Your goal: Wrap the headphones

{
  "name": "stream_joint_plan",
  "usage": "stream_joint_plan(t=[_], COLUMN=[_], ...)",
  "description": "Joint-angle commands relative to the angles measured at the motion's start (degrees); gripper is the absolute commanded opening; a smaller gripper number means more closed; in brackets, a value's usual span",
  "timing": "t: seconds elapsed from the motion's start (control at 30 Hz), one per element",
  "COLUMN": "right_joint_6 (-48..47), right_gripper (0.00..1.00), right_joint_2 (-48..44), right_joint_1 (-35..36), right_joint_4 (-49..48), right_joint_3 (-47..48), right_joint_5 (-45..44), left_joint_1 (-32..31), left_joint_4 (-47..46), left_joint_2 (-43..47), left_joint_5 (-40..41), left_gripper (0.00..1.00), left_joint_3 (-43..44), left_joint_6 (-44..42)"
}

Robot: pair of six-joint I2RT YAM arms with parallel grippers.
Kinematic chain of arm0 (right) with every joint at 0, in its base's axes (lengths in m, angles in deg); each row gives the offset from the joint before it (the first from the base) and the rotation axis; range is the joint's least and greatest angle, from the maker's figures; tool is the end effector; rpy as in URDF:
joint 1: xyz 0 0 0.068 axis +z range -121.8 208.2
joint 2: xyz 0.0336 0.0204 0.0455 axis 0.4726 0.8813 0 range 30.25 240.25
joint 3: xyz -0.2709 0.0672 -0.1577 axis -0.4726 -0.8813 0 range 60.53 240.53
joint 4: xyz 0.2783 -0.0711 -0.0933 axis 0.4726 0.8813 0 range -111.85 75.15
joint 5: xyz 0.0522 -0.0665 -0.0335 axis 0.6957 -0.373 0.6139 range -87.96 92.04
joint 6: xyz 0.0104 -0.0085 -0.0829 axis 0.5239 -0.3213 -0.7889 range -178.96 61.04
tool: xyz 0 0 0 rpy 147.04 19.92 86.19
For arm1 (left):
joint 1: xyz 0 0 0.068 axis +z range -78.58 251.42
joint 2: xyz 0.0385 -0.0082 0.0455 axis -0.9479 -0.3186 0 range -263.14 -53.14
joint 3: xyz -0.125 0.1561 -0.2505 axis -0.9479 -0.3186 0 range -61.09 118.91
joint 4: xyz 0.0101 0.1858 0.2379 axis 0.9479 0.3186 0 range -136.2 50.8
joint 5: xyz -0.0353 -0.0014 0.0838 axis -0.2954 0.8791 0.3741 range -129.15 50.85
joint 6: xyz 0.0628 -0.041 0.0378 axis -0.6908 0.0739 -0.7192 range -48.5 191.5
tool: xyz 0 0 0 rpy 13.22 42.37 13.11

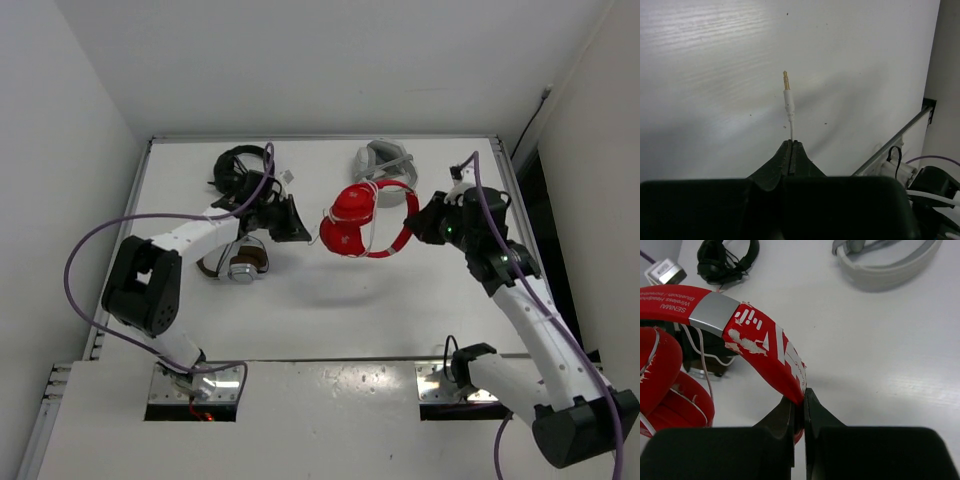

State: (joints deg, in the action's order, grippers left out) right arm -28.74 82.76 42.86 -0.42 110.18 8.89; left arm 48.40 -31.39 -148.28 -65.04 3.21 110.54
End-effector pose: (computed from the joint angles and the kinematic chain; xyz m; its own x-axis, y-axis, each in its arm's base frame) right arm 0.2435 0.0728 0.3472 -0.5232 0.3797 -0.7630 -0.1077 0.8586 0.5011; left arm 0.3778 -0.1955 0.2291 -0.9097 -0.2292 -0.3462 0.0769 0.7264 -0.6829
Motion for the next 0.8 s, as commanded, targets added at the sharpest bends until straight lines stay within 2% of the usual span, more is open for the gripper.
stream_joint_plan(t=[0.0,0.2,0.27,0.3,0.4,0.57,0.77], right_joint_6=[15.2,30.4,37.1,40.8,42.0,42.0,41.0], right_gripper=[0.00,0.00,0.00,0.00,0.00,0.00,0.00], right_joint_2=[1.7,6.8,8.1,10.6,12.3,16.5,20.0], right_joint_1=[-2.6,-5.8,-6.9,-8.1,-8.8,-11.0,-11.6], right_joint_4=[-3.9,-5.0,-4.2,-1.8,-0.3,1.2,-0.1], right_joint_3=[3.2,2.6,1.9,1.9,3.6,4.9,6.0], right_joint_5=[7.4,12.6,14.8,15.5,14.8,12.1,8.7], left_joint_1=[-1.1,-2.2,-3.3,-5.5,-7.9,-10.4,-12.2], left_joint_4=[-4.1,-8.6,-10.1,-11.6,-14.3,-16.4,-15.8], left_joint_2=[4.1,7.3,9.7,11.2,13.8,15.0,18.8], left_joint_5=[-1.0,4.3,7.8,12.0,16.5,18.3,20.6], left_gripper=[0.00,0.00,0.00,0.00,0.00,0.00,0.00], left_joint_3=[-2.6,-6.4,-8.2,-9.7,-11.6,-13.1,-13.6], left_joint_6=[6.4,11.3,12.6,13.2,13.2,12.5,7.5])
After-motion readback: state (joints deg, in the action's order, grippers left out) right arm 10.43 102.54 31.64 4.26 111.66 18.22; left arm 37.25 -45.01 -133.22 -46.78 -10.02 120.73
